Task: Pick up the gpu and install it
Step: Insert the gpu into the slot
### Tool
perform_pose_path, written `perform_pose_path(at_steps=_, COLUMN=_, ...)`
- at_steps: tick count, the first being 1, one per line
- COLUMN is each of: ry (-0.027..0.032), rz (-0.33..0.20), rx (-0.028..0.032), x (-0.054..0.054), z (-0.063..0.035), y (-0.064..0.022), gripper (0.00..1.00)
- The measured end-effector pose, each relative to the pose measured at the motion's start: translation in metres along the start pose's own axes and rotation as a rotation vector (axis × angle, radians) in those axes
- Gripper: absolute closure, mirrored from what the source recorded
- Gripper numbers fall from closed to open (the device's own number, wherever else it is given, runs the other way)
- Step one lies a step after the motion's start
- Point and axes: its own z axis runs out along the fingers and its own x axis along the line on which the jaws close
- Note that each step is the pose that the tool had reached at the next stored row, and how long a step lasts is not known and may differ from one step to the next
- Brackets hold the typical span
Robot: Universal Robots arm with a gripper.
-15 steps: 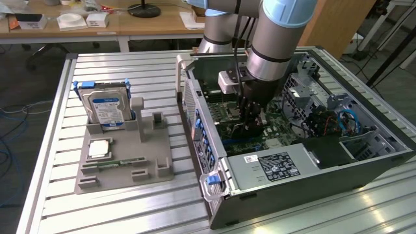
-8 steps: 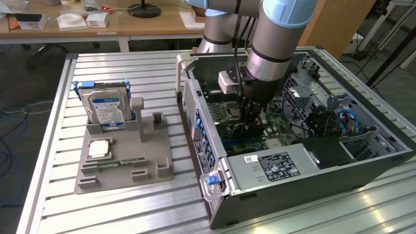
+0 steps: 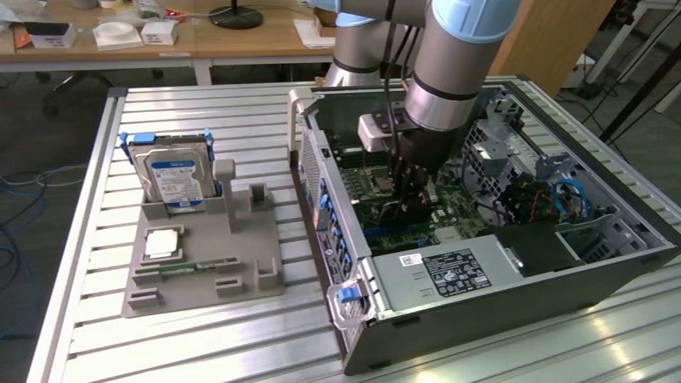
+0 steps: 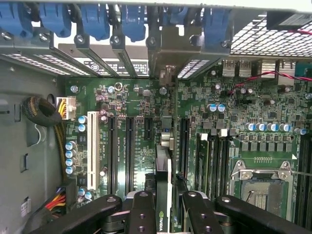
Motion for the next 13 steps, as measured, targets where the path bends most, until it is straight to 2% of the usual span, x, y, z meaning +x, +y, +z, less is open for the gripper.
perform_pose_path(at_steps=10, ry=0.0008, rz=0.005, rx=-0.0011, x=-0.004, z=0.0, y=-0.001, gripper=0.74)
perform_pose_path(at_steps=13, ry=-0.0001, rz=0.007, rx=-0.0048, x=-0.0043, z=-0.0018, y=-0.0009, gripper=0.74)
